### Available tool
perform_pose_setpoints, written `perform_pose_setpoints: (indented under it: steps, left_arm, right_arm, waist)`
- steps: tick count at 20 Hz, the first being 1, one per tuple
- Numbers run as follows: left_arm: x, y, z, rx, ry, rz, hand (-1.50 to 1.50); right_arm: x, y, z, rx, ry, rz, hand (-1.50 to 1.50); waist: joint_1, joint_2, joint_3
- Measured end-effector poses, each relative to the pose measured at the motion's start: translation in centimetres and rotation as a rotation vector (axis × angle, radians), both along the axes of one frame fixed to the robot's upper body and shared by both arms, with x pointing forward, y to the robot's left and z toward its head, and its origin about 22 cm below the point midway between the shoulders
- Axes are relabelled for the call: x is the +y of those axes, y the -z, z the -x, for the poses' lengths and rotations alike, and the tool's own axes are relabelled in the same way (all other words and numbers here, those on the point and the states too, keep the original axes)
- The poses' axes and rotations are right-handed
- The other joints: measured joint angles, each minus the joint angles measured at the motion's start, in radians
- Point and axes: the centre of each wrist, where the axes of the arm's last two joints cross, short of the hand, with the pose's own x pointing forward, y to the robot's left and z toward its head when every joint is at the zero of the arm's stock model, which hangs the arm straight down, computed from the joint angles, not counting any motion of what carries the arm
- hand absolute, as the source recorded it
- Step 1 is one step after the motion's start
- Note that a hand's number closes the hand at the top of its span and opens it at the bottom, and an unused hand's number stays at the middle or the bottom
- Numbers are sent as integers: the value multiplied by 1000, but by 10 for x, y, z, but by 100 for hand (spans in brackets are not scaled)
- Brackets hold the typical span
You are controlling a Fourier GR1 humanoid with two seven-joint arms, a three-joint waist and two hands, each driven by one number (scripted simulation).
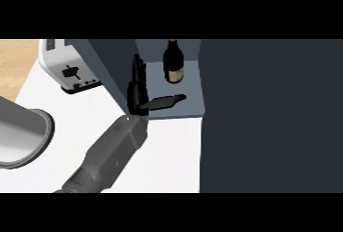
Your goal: Pick up the wine, place it into the cabinet and close the cabinet
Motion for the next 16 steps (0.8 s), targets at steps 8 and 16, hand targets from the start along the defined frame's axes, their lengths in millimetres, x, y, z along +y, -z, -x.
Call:
perform_pose_setpoints:
  steps: [8,16]
  left_arm:
    - [-38,5,55,10,43,-5,-150]
    - [-59,-8,109,-24,82,13,-150]
  right_arm:
    - [-3,1,1,-3,34,0,-150]
    - [-14,-2,3,0,86,37,-150]
  waist:
    - [31,-1,0]
    - [50,-4,1]
